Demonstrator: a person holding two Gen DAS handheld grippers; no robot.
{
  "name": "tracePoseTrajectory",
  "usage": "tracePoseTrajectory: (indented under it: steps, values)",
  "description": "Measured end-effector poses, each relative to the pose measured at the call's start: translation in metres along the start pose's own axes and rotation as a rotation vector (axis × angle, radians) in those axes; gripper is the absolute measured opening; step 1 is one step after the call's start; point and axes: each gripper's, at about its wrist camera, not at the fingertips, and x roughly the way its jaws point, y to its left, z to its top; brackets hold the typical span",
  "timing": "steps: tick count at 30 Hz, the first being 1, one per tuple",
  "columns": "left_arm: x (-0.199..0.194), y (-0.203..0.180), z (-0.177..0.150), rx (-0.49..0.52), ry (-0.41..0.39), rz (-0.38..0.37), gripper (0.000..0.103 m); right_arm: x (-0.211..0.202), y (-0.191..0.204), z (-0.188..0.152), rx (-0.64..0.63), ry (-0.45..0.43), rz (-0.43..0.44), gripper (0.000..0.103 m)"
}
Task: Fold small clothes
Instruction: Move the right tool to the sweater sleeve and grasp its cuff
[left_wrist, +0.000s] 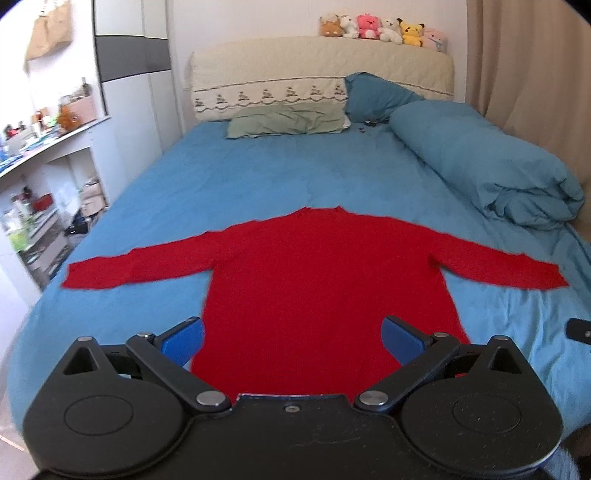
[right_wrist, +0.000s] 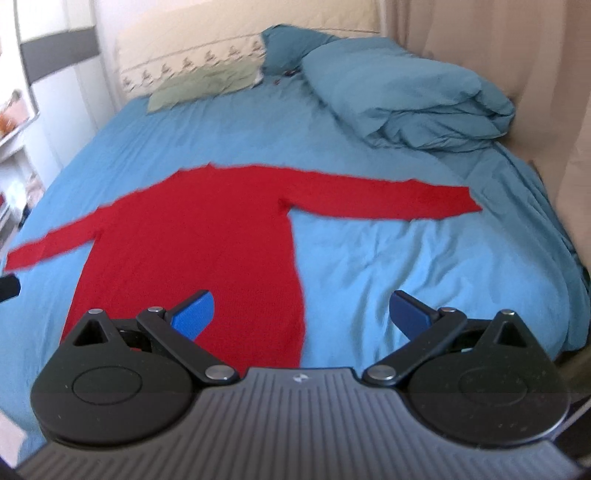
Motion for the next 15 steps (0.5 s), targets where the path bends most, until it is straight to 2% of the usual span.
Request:
tracePoseTrajectory:
  steps: [5, 9, 12, 15]
  values:
    - [0.064, -0.006, 0.036, -0.041, 0.007, -0.056, 0.103, 0.052, -0.046, 0.042, 0.071, -0.032, -0.059, 0.103]
    - [0.132, -0.018, 0.064, -0.052, 0.011, -0.068, 0.103, 0.114, -0.095, 0.065, 0.160, -0.027, -0.109, 0.103]
    - [0.179, -0.030, 0.073, -0.024, 0.036, -0.056, 0.103, 0.164, -0.133, 0.074, 0.222, -0.027, -0.142, 0.103]
    - [0.229, -0.044, 0.082, -0.014, 0.062, -0.076, 0.103, 0.212, -0.169, 0.074, 0.280, -0.041, -0.156, 0.103]
